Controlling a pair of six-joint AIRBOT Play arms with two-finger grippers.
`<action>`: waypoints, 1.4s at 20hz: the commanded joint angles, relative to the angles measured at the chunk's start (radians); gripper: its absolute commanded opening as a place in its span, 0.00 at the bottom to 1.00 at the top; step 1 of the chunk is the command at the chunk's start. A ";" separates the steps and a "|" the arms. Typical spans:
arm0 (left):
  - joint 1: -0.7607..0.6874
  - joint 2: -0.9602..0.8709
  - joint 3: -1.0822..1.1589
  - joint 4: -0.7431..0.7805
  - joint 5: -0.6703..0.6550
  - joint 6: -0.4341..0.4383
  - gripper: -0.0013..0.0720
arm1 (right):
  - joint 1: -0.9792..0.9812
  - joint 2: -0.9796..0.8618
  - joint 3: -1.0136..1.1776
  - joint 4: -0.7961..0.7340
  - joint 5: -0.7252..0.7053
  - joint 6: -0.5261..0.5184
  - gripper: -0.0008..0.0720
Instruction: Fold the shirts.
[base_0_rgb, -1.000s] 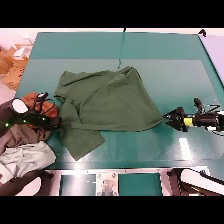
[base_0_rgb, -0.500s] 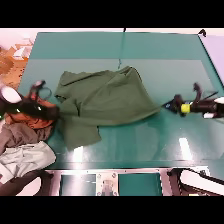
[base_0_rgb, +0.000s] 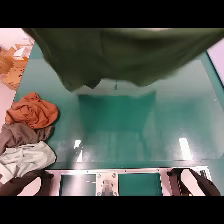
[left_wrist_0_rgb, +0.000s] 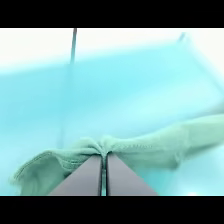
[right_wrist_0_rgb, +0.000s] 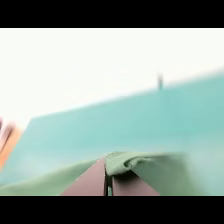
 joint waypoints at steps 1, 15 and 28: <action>0.000 0.065 0.256 -0.055 0.137 0.012 0.05 | -0.106 0.130 0.213 -0.004 -0.177 0.014 0.03; 0.000 0.050 -0.281 -0.016 0.103 0.000 0.05 | -0.066 0.076 -0.220 -0.059 -0.190 -0.024 0.03; 0.000 -0.766 -0.480 -0.452 0.436 0.348 0.05 | 0.209 -0.783 -0.369 0.081 -0.381 -0.093 0.03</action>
